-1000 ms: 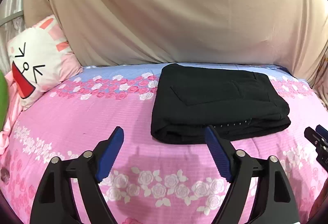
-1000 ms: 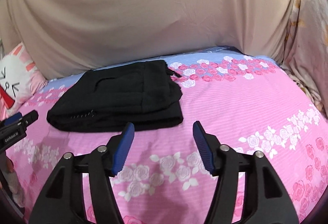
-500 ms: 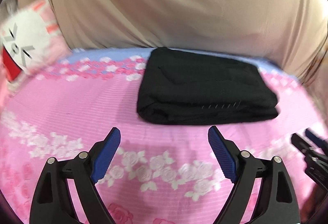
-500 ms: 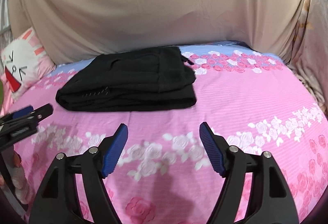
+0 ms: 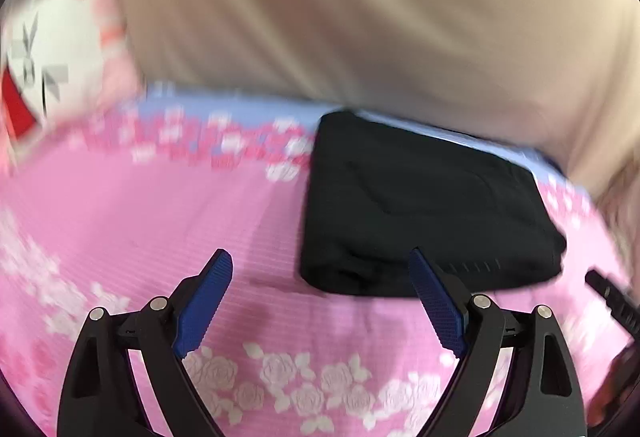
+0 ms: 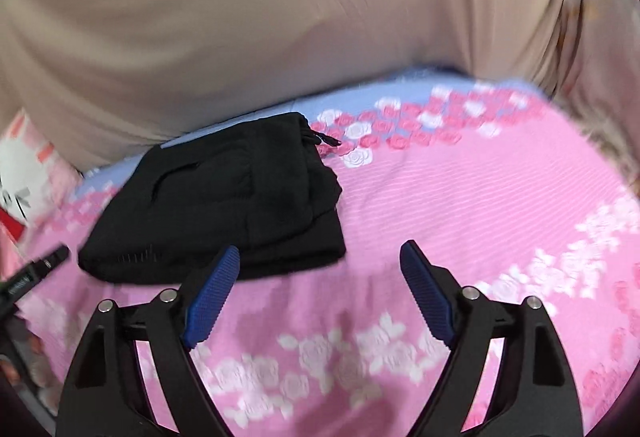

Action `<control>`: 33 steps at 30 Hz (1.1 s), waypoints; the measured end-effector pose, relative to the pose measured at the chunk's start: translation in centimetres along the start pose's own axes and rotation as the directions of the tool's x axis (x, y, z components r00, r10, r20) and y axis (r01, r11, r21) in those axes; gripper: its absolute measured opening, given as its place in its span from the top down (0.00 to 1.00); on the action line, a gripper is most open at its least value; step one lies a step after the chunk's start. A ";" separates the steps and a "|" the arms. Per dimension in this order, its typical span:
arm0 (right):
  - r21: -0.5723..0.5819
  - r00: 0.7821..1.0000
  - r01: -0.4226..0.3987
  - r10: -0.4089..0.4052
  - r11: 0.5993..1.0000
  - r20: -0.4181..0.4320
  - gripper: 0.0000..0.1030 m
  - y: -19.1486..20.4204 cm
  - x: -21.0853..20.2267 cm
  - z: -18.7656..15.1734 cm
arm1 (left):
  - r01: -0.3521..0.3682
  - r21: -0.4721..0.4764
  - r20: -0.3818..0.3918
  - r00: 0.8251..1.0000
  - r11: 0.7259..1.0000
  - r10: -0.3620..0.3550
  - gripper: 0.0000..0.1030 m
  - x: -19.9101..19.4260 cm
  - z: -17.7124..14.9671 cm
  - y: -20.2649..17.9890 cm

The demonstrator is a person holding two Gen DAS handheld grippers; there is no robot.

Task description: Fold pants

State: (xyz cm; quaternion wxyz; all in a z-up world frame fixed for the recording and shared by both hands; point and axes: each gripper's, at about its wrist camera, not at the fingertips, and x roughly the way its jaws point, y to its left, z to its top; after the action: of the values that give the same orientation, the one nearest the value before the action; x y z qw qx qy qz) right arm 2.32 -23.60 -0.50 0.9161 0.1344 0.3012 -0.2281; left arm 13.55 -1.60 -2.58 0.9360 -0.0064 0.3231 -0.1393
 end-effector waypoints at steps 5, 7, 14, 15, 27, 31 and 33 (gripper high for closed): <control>-0.117 0.996 0.090 -0.086 0.989 0.038 0.21 1.5 -0.7 -2.8 | -0.007 0.079 0.097 0.995 0.997 -0.001 0.15 -1.5 -3.4 -2.8; -0.130 0.996 0.079 -0.073 0.988 0.057 0.13 1.9 -1.3 -3.1 | -0.028 0.072 0.097 0.995 0.997 0.021 0.15 -1.3 -3.6 -3.0; -0.165 0.993 0.117 -0.120 0.979 -0.009 0.08 2.9 -0.4 -3.6 | -0.028 0.037 0.079 0.997 0.999 0.025 0.15 -0.7 -3.4 -2.3; -0.164 0.992 0.120 -0.123 0.979 -0.013 0.08 2.8 -0.2 -3.5 | -0.029 0.039 0.080 0.996 0.999 0.026 0.15 -0.8 -3.5 -2.5; -0.144 0.991 0.128 -0.132 0.981 -0.017 0.07 2.6 -0.3 -3.6 | -0.038 0.057 0.088 0.996 0.998 0.033 0.15 -1.2 -3.9 -3.1; -0.144 0.991 0.127 -0.131 0.981 -0.018 0.07 2.5 -0.3 -3.7 | -0.041 0.058 0.090 0.995 0.997 0.036 0.15 -1.3 -3.9 -3.1; -0.144 0.991 0.127 -0.131 0.981 -0.018 0.07 2.5 -0.2 -3.6 | -0.040 0.059 0.089 0.995 0.997 0.035 0.15 -1.2 -3.9 -3.1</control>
State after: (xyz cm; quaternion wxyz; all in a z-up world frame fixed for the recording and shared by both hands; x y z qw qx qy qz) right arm 1.62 -19.97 -2.94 0.9024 0.0519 0.3373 -0.2633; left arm 9.47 -3.97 -4.59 0.9516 0.0218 0.2771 -0.1310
